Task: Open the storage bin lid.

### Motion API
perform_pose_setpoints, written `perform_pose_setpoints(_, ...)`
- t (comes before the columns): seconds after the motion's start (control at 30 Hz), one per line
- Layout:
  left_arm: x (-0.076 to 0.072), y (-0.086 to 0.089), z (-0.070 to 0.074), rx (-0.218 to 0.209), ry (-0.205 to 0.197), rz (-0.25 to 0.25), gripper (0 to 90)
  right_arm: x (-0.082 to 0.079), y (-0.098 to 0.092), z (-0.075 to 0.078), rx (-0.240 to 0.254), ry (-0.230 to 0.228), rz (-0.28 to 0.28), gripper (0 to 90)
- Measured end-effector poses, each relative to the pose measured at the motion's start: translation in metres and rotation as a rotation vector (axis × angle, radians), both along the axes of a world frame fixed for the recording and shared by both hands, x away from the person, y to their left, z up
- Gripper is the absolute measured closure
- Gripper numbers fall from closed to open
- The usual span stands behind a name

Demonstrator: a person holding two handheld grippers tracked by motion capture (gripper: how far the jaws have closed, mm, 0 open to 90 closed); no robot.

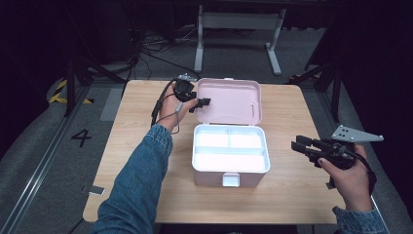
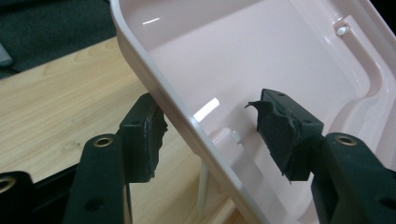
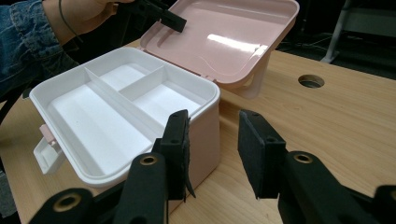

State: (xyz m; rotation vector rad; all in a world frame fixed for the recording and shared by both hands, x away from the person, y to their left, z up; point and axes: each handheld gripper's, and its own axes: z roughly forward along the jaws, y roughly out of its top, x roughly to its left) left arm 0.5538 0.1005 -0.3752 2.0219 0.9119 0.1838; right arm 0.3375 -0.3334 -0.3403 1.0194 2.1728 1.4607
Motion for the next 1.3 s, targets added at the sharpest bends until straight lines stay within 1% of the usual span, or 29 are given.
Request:
perform_pose_setpoints(0.03,0.0,0.0,-0.001,-0.002,0.013,0.003,42.1,0.0,0.0,0.0,0.001,0.0,0.001,64.7)
perform_pose_setpoints(0.13,0.001,0.0,-0.004,0.004,0.025,0.004,41.6,0.0,0.0,0.0,0.003,0.002,0.001,64.5)
perform_pose_setpoints(0.17,0.001,0.0,-0.004,0.006,0.039,0.008,41.4,0.0,0.0,0.0,0.004,0.005,0.003,64.3)
perform_pose_setpoints(0.23,0.002,0.0,-0.006,0.013,0.041,0.006,41.1,0.001,0.001,0.0,0.004,0.006,0.002,64.2)
perform_pose_setpoints(0.27,0.002,0.0,-0.007,0.007,0.046,0.011,40.9,0.001,0.0,0.0,0.002,0.004,0.002,64.1)
perform_pose_setpoints(0.43,0.003,0.001,-0.009,0.027,0.063,0.009,40.7,0.0,0.0,0.0,0.007,0.006,0.004,63.9)
perform_pose_setpoints(0.47,0.002,0.001,-0.01,0.018,0.075,0.014,40.8,0.0,0.0,0.0,0.007,0.004,0.001,63.8)
perform_pose_setpoints(0.53,0.003,0.001,-0.012,0.01,0.08,0.023,40.7,0.001,0.0,0.0,0.007,0.005,0.0,63.8)
perform_pose_setpoints(0.67,0.003,0.002,-0.013,0.008,0.094,0.02,40.5,0.001,0.0,0.0,0.007,0.006,0.0,63.5)
perform_pose_setpoints(0.7,0.004,0.002,-0.014,0.009,0.1,0.023,40.3,0.001,0.0,0.0,0.007,0.006,0.0,63.4)
perform_pose_setpoints(0.77,0.004,0.002,-0.015,0.027,0.106,0.024,38.9,0.001,0.0,0.0,0.007,0.007,0.001,63.2)
perform_pose_setpoints(0.83,0.003,0.002,-0.017,0.047,0.103,0.029,38.3,0.001,0.0,0.0,0.008,0.006,0.0,63.1)
perform_pose_setpoints(0.9,0.003,0.002,-0.018,0.067,0.099,0.026,40.0,0.001,0.0,0.0,0.008,0.007,0.0,63.0)
perform_pose_setpoints(0.93,0.004,0.002,-0.019,0.066,0.097,0.027,41.0,0.001,0.0,0.0,0.009,0.008,0.0,62.9)
perform_pose_setpoints(0.97,0.003,0.003,-0.019,0.068,0.106,0.024,41.4,0.001,0.0,0.0,0.009,0.008,0.0,62.8)
perform_pose_setpoints(1.03,0.004,0.003,-0.021,0.061,0.104,0.025,41.4,0.001,0.0,-0.001,0.007,0.007,0.001,62.5)
perform_pose_setpoints(1.13,0.003,0.003,-0.021,0.065,0.107,0.03,41.0,0.001,0.0,0.0,0.009,0.008,0.002,62.3)
perform_pose_setpoints(1.17,0.003,0.002,-0.021,0.063,0.099,0.034,41.0,0.001,0.0,0.0,0.01,0.008,0.002,62.3)
perform_pose_setpoints(1.23,0.002,0.003,-0.02,0.068,0.098,0.035,40.9,0.002,0.0,0.0,0.012,0.006,0.004,62.2)
perform_pose_setpoints(1.27,0.001,0.003,-0.018,0.063,0.094,0.036,40.9,0.002,0.0,0.0,0.013,0.004,0.007,62.0)
perform_pose_setpoints(1.3,0.001,0.004,-0.017,0.067,0.083,0.033,41.0,0.003,0.001,0.001,0.014,0.004,0.008,62.0)
